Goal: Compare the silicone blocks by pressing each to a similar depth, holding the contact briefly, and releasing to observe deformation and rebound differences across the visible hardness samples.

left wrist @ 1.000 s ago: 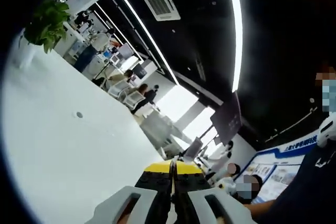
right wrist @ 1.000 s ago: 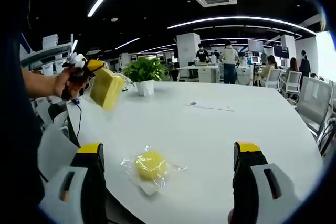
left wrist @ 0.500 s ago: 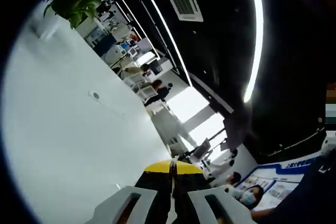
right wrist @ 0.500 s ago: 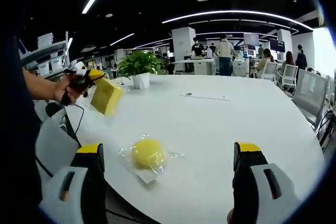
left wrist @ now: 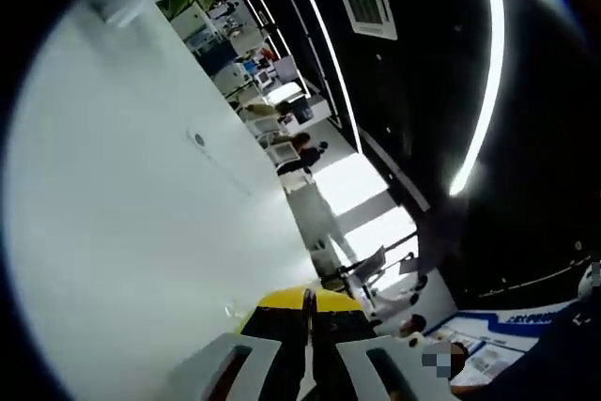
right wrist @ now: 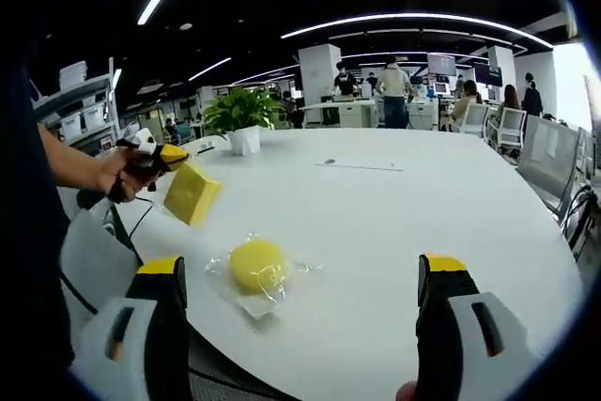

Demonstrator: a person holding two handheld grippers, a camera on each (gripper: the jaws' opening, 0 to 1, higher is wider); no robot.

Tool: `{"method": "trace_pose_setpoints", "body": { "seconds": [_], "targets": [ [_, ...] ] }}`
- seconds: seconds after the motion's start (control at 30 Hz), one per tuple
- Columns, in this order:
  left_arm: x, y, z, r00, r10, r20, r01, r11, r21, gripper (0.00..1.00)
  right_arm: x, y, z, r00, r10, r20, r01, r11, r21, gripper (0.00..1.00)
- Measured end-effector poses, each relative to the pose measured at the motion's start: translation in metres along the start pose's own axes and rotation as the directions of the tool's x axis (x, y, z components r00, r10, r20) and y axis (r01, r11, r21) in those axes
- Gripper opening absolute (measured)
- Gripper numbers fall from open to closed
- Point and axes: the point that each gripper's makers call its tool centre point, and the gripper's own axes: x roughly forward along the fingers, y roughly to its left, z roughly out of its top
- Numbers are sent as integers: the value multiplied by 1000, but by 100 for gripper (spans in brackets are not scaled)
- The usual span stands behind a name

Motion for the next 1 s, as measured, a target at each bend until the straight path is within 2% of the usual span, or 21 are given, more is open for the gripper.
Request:
{"method": "trace_pose_setpoints", "body": {
  "seconds": [0.2, 0.37, 0.43, 0.5, 0.57, 0.63, 0.67, 0.7, 0.77, 0.8, 0.9, 0.97, 1.0],
  "targets": [
    [1, 23, -8, 998, 58, -27, -58, 998, 4, 0, -2, -2, 2, 1000, -8, 20, 8, 999, 41, 96],
    [-5, 47, -8, 992, 127, -10, -127, 992, -24, 0, -2, -2, -5, 1000, -7, 5, 7, 999, 39, 96],
    [-8, 53, -8, 988, 155, -3, -155, 988, 19, 0, -3, -2, -5, 1000, -7, 5, 7, 999, 41, 96],
    [-11, 62, -11, 980, 198, -22, -196, 978, 75, 0, -3, -2, -7, 1000, -10, 1, 10, 999, 41, 96],
    [-11, 66, -12, 977, 210, -32, -207, 975, 85, 0, -4, -2, -10, 1000, -12, -5, 12, 999, 43, 96],
    [-12, 74, -11, 969, 245, -32, -237, 958, 162, 0, -5, -3, -13, 1000, -14, -13, 14, 999, 42, 96],
    [-12, 80, -11, 960, 276, -40, -262, 943, 205, 0, -5, -4, -14, 1000, -16, -14, 17, 999, 42, 96],
    [-14, 87, -12, 945, 323, -45, -301, 918, 257, 0, -5, -4, -14, 1000, -24, -17, 24, 999, 35, 96],
    [-13, 92, -12, 937, 347, -45, -314, 890, 331, 0, -5, -5, -14, 1000, -27, -13, 27, 999, 38, 96],
    [-14, 95, -11, 931, 363, -40, -329, 881, 341, 0, -5, -5, -14, 1000, -26, -11, 27, 999, 44, 96],
    [-14, 101, -8, 934, 356, -37, -321, 879, 352, 0, -4, -3, -14, 999, -28, -17, 28, 999, 42, 96],
    [-15, 109, -7, 926, 376, -34, -332, 854, 401, 0, -4, -2, -14, 1000, -24, -19, 24, 999, 40, 96],
    [-16, 113, -5, 922, 385, -35, -330, 832, 445, 0, -4, -2, -14, 999, -25, -22, 26, 999, 37, 96]
  ]
}}
